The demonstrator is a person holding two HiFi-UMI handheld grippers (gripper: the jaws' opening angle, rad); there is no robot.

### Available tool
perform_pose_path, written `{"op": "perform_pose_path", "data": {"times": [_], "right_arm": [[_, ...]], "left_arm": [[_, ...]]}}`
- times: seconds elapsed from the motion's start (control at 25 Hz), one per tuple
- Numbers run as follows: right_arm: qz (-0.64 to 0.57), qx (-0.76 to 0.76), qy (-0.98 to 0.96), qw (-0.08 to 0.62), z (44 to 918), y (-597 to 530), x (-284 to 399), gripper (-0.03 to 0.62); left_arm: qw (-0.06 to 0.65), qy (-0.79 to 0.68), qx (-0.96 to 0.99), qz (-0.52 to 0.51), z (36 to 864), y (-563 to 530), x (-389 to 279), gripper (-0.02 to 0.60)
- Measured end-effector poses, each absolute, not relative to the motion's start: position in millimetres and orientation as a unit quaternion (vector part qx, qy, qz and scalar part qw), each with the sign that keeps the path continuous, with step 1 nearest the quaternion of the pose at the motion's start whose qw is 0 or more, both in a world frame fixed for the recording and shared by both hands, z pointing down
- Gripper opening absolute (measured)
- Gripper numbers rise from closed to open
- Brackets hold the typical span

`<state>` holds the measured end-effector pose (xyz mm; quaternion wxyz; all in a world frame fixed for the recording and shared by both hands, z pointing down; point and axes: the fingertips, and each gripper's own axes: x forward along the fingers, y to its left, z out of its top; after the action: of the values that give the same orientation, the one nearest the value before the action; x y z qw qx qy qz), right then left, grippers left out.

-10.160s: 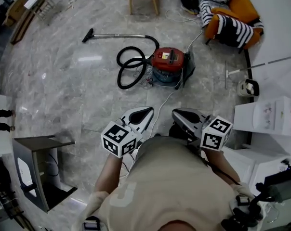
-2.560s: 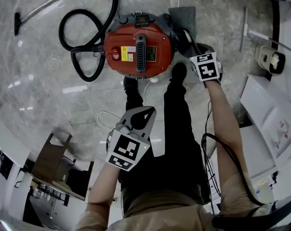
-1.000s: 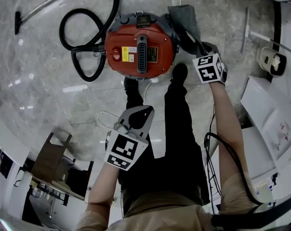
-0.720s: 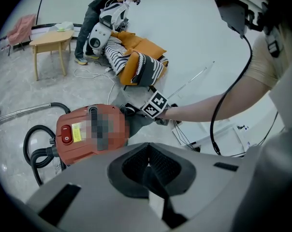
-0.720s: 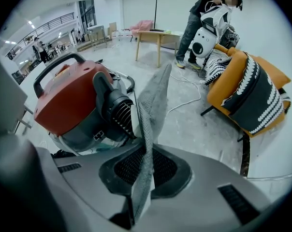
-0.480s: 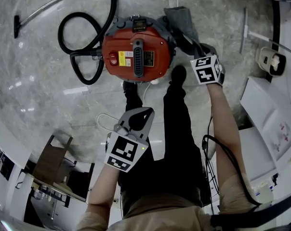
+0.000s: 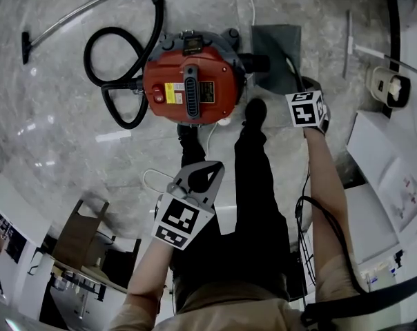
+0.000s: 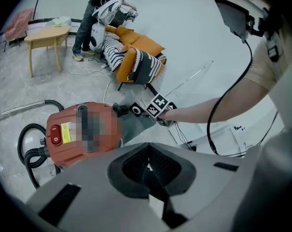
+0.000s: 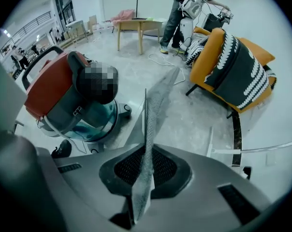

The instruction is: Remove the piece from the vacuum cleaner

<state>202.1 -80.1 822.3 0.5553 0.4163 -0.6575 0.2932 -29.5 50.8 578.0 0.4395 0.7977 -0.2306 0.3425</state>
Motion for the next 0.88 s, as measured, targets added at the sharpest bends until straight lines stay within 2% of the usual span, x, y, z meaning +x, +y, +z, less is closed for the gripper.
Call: {"op": "perform_pose_path", "data": {"times": [0.4, 0.64, 0.88], "right_arm": [[0.385, 0.483, -0.632, 0.468, 804, -81, 233, 0.025], [0.468, 0.546, -0.603, 0.345, 764, -81, 249, 0.025], [0.483, 0.585, -0.585, 0.287, 704, -79, 261, 0.025]], "left_arm": [[0.427, -0.218, 0.800, 0.361, 569, 47, -19, -0.006], [0.394, -0.207, 0.819, 0.362, 540, 33, -9, -0.006], [0.345, -0.202, 0.844, 0.358, 486, 3, -7, -0.006]]}}
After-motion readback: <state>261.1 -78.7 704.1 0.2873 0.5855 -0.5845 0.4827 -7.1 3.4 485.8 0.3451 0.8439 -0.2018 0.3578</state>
